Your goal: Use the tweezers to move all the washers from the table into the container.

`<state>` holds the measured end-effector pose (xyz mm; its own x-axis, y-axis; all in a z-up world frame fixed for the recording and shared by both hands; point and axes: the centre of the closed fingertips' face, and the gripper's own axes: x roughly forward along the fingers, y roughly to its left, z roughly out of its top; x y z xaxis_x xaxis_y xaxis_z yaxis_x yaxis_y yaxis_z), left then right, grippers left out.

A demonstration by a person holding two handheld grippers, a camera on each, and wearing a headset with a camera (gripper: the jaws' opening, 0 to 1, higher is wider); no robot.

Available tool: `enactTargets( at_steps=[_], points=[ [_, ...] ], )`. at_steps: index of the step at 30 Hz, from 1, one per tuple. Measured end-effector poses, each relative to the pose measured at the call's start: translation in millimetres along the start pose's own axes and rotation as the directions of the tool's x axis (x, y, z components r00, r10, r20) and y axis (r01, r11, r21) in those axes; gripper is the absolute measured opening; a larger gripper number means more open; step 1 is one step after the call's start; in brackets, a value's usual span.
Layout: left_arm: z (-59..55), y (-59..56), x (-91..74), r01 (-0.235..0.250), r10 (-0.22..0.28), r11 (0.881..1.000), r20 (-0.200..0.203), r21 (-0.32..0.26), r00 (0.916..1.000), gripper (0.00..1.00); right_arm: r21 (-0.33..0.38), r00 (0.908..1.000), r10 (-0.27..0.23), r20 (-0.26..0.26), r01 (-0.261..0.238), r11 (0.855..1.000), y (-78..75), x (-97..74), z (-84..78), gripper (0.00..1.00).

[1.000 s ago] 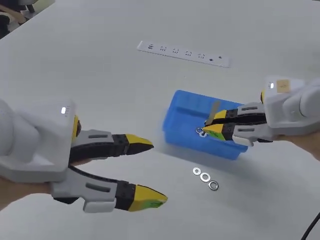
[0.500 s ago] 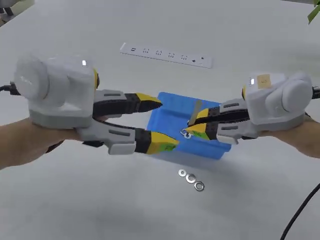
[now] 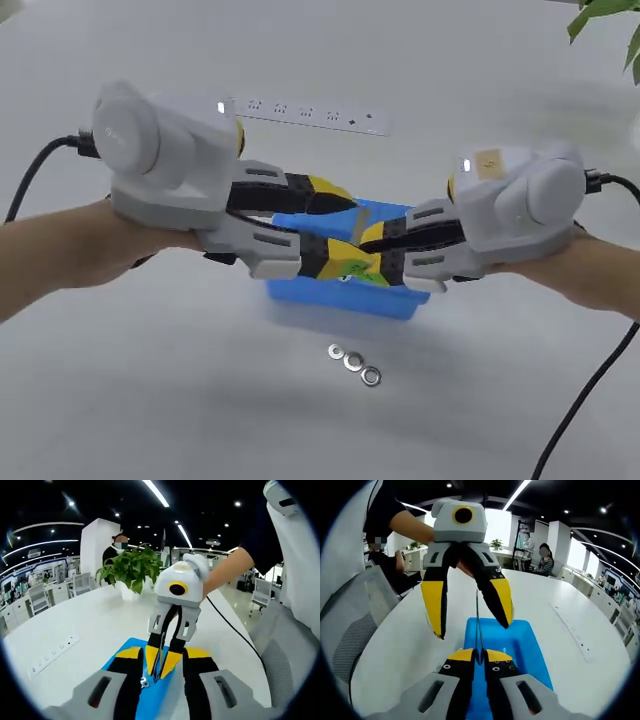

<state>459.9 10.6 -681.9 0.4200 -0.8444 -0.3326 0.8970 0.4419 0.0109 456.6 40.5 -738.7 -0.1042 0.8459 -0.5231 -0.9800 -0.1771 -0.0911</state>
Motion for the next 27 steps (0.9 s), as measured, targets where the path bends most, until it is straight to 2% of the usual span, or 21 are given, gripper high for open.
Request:
enactTargets(
  at_steps=[2,7,13,15,18,19,22,24,25,27],
  points=[
    [1.4,1.5,0.7,-0.001,0.001,1.000,0.005,0.001,1.0000,0.30,-0.001,1.0000,0.000,0.000,0.000,1.000,-0.1,0.3,-0.1,0.08],
    [4.3,2.2,1.7,0.002,-0.002,1.000,0.013,0.008,0.9999,0.26,-0.005,1.0000,0.009,-0.005,-0.009,1.000,3.5,1.6,0.6,0.08],
    [7.0,-1.6,0.1,0.028,-0.028,0.999,0.012,0.018,0.9995,0.17,-0.009,0.9998,0.016,-0.008,-0.016,1.000,5.5,1.1,2.0,0.08],
    [5.8,-2.7,-1.6,0.039,-0.039,0.999,-0.001,0.024,0.9993,0.13,-0.012,0.9998,0.017,-0.007,-0.017,1.000,6.0,0.6,3.1,0.08],
    [8.0,-5.6,-2.8,0.058,-0.058,0.998,0.005,0.027,0.9983,0.07,-0.014,0.9998,0.019,-0.008,-0.019,1.000,7.3,-0.5,4.2,0.08],
    [8.3,-3.7,-2.9,0.050,-0.050,0.998,0.004,0.034,0.9987,0.07,-0.015,0.9998,0.018,-0.008,-0.018,1.000,7.4,-0.9,4.7,0.08],
    [8.1,-8.4,-2.8,0.079,-0.079,0.995,-0.008,0.052,0.9969,0.07,-0.017,0.9998,0.021,-0.007,-0.021,1.000,9.2,-1.5,5.3,0.08],
    [7.3,-8.1,-2.3,0.074,-0.072,0.992,-0.026,0.098,0.9971,0.06,-0.026,0.9995,0.024,-0.019,-0.024,0.999,12.1,-1.5,4.2,0.09],
    [7.7,-10.2,-1.2,0.078,-0.075,0.992,-0.030,0.097,0.9967,0.06,-0.031,0.9995,0.019,-0.024,-0.020,0.999,12.7,-1.6,3.5,0.09],
    [8.3,-12.3,0.7,0.071,-0.066,0.989,-0.042,0.132,0.9969,0.06,-0.026,0.9996,0.007,-0.026,-0.008,1.000,11.4,-2.4,2.8,0.09]
  ],
)
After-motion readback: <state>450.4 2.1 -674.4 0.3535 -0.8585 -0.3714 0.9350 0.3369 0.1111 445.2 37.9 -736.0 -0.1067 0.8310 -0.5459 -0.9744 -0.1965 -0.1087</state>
